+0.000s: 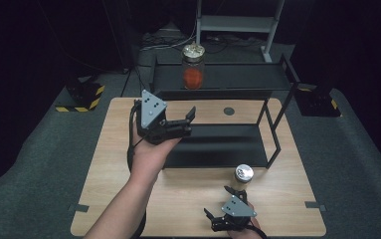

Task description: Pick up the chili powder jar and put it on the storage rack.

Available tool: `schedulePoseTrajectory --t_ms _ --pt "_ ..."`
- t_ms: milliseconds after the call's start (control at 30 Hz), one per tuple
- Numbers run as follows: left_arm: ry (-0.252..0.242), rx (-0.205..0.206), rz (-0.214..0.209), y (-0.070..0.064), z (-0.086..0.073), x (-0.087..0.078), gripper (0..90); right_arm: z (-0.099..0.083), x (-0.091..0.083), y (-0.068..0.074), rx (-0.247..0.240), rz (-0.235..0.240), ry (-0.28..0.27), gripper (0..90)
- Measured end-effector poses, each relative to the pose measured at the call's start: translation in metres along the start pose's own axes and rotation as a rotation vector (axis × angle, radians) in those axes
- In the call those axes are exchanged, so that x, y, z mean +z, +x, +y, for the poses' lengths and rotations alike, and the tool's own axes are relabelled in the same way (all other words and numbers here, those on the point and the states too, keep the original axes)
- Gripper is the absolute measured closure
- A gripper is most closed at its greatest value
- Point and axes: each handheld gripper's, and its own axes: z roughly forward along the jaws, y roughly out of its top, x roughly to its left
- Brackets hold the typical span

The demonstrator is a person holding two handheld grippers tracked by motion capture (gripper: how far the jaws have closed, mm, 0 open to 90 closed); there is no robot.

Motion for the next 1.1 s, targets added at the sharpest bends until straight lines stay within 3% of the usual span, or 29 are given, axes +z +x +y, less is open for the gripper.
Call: schedulePoseTrajectory --t_ms 633,1100 --pt "0.054 0.038 -0.013 -0.008 -0.052 -0.019 0.4 0.0 0.0 0.0 0.0 0.0 0.002 0.0" --pt "0.123 0.022 -0.031 -0.01 -0.11 -0.033 0.4 0.001 0.0 0.001 -0.003 -0.001 0.003 0.0"
